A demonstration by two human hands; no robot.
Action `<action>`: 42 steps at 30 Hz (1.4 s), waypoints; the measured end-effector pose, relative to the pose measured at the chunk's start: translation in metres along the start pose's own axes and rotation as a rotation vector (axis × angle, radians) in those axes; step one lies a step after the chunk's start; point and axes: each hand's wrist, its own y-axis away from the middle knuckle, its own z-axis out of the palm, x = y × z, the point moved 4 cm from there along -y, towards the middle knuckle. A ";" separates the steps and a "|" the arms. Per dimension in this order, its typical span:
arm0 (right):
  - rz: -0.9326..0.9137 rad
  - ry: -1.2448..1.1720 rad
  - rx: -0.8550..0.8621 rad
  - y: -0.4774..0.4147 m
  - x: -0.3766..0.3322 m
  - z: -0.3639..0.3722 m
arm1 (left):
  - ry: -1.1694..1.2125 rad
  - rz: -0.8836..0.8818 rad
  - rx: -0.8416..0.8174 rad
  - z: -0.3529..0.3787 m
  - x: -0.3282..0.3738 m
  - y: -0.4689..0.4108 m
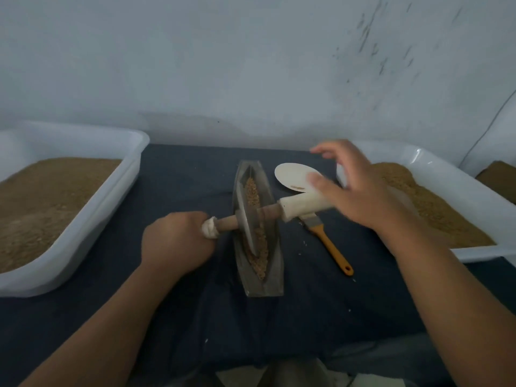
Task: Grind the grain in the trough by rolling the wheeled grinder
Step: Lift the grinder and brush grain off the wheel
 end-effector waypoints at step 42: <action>0.064 -0.030 0.176 -0.001 -0.011 0.025 | 0.594 -0.329 -0.030 -0.001 -0.014 0.004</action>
